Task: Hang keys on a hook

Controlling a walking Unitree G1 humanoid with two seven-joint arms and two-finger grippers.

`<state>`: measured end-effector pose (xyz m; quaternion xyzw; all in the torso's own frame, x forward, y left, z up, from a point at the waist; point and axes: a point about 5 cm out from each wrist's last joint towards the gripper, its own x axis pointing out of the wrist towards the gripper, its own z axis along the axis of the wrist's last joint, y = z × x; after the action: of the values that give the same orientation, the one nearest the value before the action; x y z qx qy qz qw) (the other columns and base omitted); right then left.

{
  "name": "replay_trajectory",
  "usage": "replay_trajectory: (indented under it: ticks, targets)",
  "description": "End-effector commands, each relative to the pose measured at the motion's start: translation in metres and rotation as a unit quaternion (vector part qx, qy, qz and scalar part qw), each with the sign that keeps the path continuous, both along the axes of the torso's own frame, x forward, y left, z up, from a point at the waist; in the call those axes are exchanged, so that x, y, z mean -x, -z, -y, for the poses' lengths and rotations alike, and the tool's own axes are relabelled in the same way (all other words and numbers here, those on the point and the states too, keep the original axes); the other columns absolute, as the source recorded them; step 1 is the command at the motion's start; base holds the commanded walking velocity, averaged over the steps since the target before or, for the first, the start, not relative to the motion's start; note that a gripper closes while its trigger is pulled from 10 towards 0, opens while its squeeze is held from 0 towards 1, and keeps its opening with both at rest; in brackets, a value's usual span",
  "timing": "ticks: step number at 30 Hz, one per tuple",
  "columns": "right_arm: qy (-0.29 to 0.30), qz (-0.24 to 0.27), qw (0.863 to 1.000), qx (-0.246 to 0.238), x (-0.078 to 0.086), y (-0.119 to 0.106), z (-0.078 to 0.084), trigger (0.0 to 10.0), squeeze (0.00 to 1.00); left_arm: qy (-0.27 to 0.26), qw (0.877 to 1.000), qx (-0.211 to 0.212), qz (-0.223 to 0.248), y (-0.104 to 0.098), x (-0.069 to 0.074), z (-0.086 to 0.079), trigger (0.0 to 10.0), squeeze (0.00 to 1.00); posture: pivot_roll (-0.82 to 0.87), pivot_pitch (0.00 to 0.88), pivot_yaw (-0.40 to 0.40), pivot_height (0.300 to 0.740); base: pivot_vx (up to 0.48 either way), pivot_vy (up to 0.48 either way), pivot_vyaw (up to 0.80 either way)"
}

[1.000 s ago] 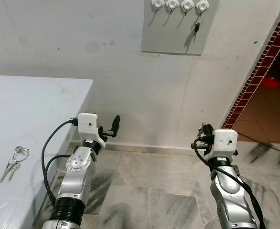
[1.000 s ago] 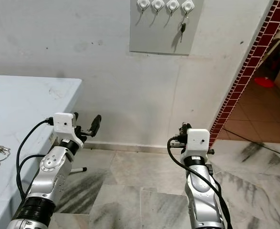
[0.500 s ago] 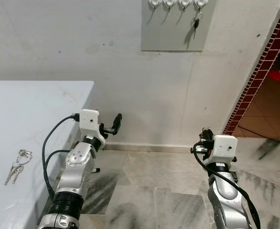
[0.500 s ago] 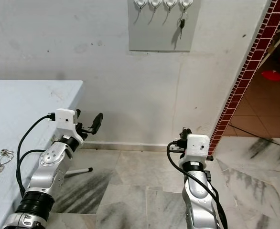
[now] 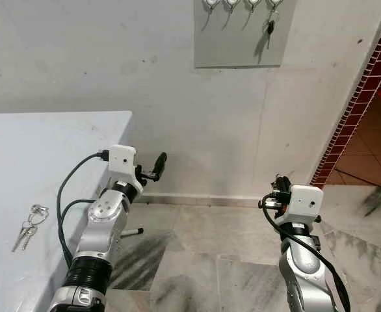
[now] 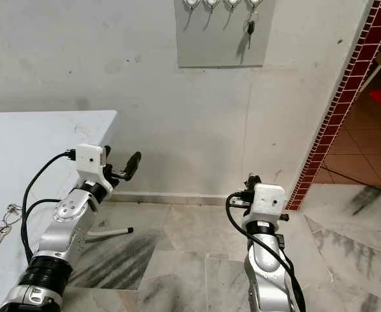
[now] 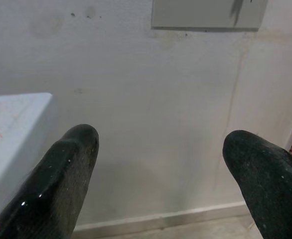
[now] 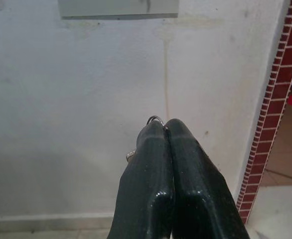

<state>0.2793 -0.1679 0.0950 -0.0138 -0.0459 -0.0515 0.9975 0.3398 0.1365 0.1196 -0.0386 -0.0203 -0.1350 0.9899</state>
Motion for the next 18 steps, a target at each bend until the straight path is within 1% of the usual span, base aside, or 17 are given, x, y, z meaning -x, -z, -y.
replay_trajectory:
  ticks: [1, 6, 11, 12, 15, 18]
  targets:
    - [-0.011, 0.004, 1.0, 0.003, -0.002, -0.004, -0.001, 10.0, 0.0, -0.009, 1.0, 0.006, 0.003, -0.001, -0.002, 0.001, 10.0, 0.0, -0.01, 0.026, 0.037, 0.74, 0.0, 0.0, 0.0]
    - [-0.011, 0.014, 1.0, 0.017, -0.008, -0.015, 0.008, 10.0, 0.0, -0.008, 1.0, 0.021, -0.002, 0.005, 0.0, 0.012, 10.0, 0.0, -0.05, 0.013, 0.003, 0.74, 0.0, 0.0, 0.0]
    - [-0.002, 0.018, 1.0, 0.022, -0.008, -0.018, 0.015, 10.0, 0.0, -0.002, 1.0, 0.027, -0.003, 0.005, -0.002, 0.019, 10.0, 0.0, -0.07, 0.009, 0.004, 0.74, 0.0, 0.0, 0.0]
    - [0.001, 0.021, 1.0, 0.023, -0.007, -0.02, 0.017, 10.0, 0.0, 0.001, 1.0, 0.027, -0.003, 0.005, -0.004, 0.021, 10.0, 0.0, -0.1, 0.005, 0.014, 0.74, 0.0, 0.0, 0.0]
    - [-0.001, 0.025, 0.999, 0.023, -0.005, -0.022, 0.019, 10.0, 0.0, 0.006, 1.0, 0.025, -0.009, 0.006, -0.007, 0.023, 10.0, 0.0, -0.1, 0.005, 0.014, 0.74, 0.0, 0.0, 0.0]
    - [0.007, 0.029, 0.999, 0.027, -0.005, -0.023, 0.022, 10.0, 0.0, 0.018, 1.0, 0.023, -0.008, 0.004, -0.01, 0.027, 10.0, 0.0, -0.12, 0.0, 0.032, 0.74, 0.0, 0.0, 0.0]
